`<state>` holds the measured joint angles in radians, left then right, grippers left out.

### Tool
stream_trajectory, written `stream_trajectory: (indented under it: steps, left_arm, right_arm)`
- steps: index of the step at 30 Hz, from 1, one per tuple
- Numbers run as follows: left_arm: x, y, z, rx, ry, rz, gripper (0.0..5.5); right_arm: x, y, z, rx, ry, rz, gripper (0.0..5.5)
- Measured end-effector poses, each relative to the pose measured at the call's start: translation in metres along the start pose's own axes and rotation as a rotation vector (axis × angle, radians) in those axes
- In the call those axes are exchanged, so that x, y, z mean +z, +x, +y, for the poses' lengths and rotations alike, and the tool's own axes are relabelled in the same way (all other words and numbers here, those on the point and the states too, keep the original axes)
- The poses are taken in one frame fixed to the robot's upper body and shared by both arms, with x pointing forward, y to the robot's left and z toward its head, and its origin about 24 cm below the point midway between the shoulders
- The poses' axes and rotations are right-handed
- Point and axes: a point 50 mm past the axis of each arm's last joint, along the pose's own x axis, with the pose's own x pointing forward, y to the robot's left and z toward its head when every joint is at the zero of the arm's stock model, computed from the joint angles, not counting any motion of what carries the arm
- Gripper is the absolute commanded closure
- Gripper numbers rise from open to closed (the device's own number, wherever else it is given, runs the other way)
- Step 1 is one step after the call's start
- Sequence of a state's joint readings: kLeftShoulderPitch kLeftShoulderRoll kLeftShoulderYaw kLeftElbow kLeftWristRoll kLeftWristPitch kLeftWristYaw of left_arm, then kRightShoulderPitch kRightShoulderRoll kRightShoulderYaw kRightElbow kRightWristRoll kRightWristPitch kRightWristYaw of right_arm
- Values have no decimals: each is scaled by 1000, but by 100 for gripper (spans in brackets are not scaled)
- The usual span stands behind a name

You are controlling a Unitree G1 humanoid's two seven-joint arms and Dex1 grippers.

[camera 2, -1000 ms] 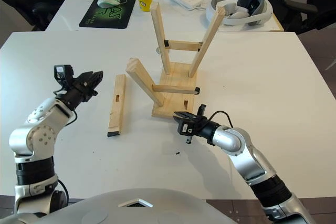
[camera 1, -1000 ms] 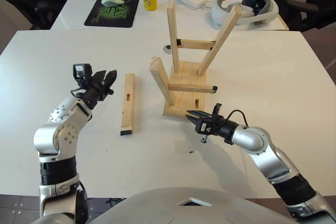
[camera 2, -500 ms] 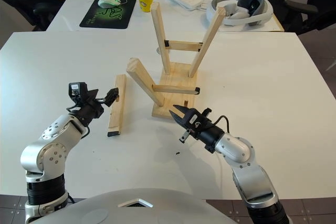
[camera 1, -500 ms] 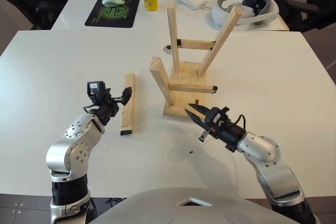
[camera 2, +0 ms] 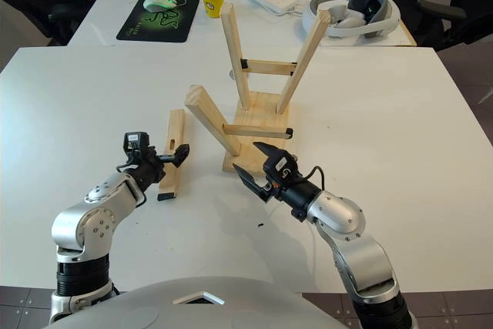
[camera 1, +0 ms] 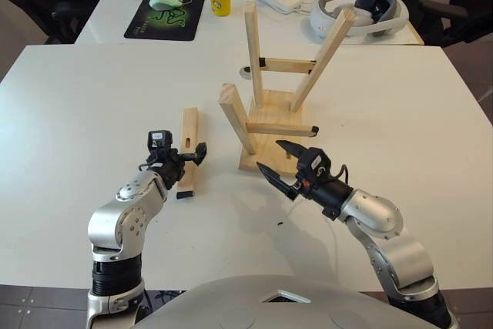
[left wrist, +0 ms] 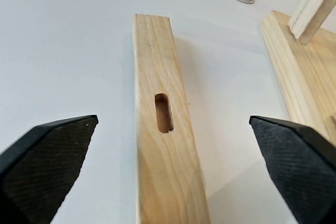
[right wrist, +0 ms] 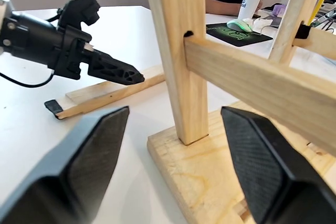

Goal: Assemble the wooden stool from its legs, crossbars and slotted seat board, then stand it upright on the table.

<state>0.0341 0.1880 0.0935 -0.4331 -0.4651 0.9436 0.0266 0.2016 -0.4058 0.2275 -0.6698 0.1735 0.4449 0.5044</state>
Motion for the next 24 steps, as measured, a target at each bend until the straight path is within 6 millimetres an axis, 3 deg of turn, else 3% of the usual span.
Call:
stream_trajectory:
  steps: [9, 15, 24]
  left_arm:
    - [-8, -1, 1, -38, 47, 112, 10]
    - [-4, -1, 11, -58, 94, 150, 96]
    - [3, 3, 27, -68, 181, 179, 223]
  right_arm:
    - [-1, 5, 3, -20, 17, -1, 209]
    - [-5, 3, 7, -43, 74, 11, 205]
    - [-8, 3, 24, 67, 182, 58, 205]
